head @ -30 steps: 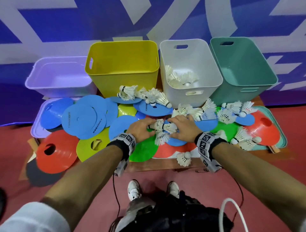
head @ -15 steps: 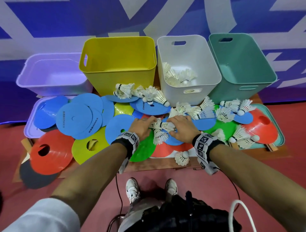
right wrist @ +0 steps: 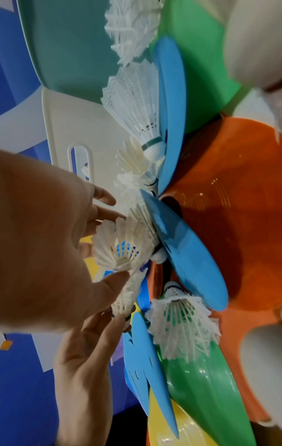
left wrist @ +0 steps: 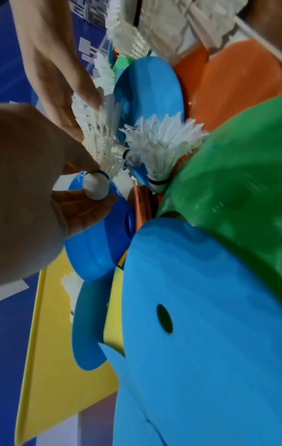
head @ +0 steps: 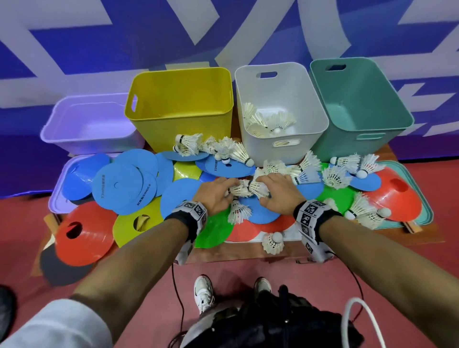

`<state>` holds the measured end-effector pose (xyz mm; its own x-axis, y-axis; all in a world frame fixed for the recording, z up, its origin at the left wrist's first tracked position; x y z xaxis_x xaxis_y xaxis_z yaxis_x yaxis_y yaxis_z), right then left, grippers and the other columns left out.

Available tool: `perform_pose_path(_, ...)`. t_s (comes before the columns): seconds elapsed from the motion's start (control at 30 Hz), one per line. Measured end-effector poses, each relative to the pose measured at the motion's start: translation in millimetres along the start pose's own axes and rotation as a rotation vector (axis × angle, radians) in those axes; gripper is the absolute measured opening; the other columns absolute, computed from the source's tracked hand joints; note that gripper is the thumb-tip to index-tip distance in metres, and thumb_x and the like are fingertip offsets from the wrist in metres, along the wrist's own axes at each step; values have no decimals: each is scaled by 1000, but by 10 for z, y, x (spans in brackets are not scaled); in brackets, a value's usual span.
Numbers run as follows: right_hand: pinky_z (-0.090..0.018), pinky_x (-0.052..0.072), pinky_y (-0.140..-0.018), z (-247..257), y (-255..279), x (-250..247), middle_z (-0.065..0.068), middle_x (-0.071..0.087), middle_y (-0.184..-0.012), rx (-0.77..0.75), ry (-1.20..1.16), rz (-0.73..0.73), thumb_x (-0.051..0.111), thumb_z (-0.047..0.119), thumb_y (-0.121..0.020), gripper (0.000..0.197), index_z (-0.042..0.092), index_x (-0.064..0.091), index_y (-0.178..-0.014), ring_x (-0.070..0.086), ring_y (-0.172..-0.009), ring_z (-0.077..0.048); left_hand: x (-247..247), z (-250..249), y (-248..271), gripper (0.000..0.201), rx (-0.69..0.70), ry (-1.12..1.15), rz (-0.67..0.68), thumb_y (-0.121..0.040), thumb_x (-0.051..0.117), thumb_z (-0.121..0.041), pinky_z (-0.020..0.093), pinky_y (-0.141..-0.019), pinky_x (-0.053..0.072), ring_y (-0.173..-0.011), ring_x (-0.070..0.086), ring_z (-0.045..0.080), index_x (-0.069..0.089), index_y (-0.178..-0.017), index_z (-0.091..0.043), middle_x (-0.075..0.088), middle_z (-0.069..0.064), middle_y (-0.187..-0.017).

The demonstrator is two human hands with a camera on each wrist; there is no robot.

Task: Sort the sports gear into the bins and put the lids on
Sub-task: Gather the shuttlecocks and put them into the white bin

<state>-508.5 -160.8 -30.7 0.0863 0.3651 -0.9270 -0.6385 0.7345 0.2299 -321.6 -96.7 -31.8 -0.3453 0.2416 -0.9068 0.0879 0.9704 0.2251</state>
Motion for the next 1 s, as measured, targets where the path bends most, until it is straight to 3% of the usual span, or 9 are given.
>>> perform_pose_path(0.1,-41,34,-103,-137,33,-165,-4,51,-129,36,-81,-40,62,38,-85,58,23,44,-138,47,-121,-28,-118,-147,-39,44,-7,-8,-25,-97,48,-34,39,-93,47,-117,56,28,44,-141,-32,55,1,-139)
perform_pose_path(0.23,-38,44,-94,-337,67,-411,-5,54,-125,46,-114,-104,59,42,-84,55,24,49,-135,53,-116,-28,-289,-399,-115,43,-17,-8,-99,-94,51,-34,34,-83,47,-107,61,28,50,-136,-31,66,2,-121)
perform_pose_path(0.37,-36,44,-93,-524,93,-692,0,53,-130,36,-117,-126,42,57,-75,67,28,48,-135,54,-116,-22,-469,-591,-223,41,-60,45,-203,-92,52,-31,34,-78,43,-106,61,32,53,-133,-29,68,7,-117)
perform_pose_path(0.63,-26,37,-81,-803,9,-1247,6,56,-127,-11,-128,-316,59,43,-88,47,28,50,-131,59,-104,-13,-821,-782,-516,38,-58,102,-361,-96,51,-31,35,-83,48,-104,62,25,50,-134,-27,63,1,-128)
perform_pose_path(0.83,-31,42,-88,-902,-245,-1436,2,53,-129,17,-91,-383,56,45,-91,51,26,46,-136,54,-114,-18,-1064,-849,-839,36,-56,101,-436,-99,51,-27,28,-72,38,-105,61,25,50,-134,-23,63,3,-120)
perform_pose_path(0.9,-37,42,-97,-972,-364,-1453,-5,47,-138,64,-73,-345,56,47,-92,59,24,38,-144,48,-124,-23,-1085,-834,-994,42,-59,125,-394,-100,51,-26,31,-82,40,-116,56,26,45,-141,-22,58,5,-132)
perform_pose_path(1.0,-45,28,-110,-1114,-469,-1435,-11,30,-153,166,-56,-260,60,53,-89,77,27,24,-152,30,-141,-28,-1063,-816,-1166,53,-100,122,-310,-99,52,-29,37,-105,37,-135,42,26,35,-148,-21,41,5,-151)
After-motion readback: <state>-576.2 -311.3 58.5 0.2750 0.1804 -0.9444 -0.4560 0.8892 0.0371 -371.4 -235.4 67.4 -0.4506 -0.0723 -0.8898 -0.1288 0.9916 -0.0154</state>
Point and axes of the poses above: each hand's wrist, its own y-axis away from the middle knuckle, its own x-axis out of the palm, z = x × y, the point moved 4 cm from there along -y, towards the middle knuckle
